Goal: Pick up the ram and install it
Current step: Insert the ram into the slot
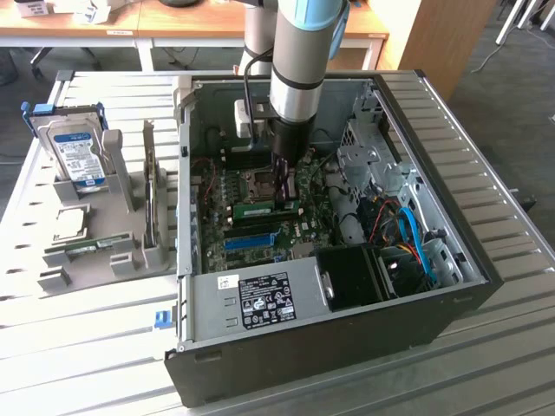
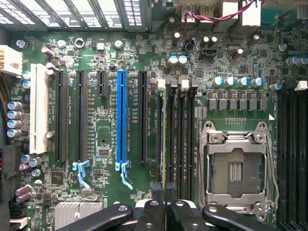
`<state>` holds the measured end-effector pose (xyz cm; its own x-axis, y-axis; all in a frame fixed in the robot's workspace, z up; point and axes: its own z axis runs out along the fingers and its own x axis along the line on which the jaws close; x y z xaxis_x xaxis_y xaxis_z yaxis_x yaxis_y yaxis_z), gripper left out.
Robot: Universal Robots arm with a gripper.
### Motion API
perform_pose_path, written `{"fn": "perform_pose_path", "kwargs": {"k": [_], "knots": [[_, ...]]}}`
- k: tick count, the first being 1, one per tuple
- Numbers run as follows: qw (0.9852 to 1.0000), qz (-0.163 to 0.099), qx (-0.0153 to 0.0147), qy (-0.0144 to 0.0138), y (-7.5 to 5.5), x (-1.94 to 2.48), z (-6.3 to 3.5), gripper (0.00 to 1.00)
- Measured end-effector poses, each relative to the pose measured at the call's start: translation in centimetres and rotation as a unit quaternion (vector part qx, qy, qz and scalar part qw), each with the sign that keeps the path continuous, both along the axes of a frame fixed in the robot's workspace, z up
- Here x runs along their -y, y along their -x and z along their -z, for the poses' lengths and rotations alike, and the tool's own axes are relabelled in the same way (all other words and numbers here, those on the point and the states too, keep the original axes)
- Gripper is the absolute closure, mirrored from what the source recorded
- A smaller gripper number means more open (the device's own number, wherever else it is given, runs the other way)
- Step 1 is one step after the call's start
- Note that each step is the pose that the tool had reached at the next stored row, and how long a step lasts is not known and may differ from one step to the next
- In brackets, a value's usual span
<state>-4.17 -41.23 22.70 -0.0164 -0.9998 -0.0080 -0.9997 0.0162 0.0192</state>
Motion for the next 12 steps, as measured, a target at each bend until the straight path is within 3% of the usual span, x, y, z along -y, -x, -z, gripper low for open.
{"fn": "perform_pose_path", "kwargs": {"k": [12], "knots": [[1.0000,-0.002,0.0000,0.0000,-0.01,0.00,-0.08,0.88]]}}
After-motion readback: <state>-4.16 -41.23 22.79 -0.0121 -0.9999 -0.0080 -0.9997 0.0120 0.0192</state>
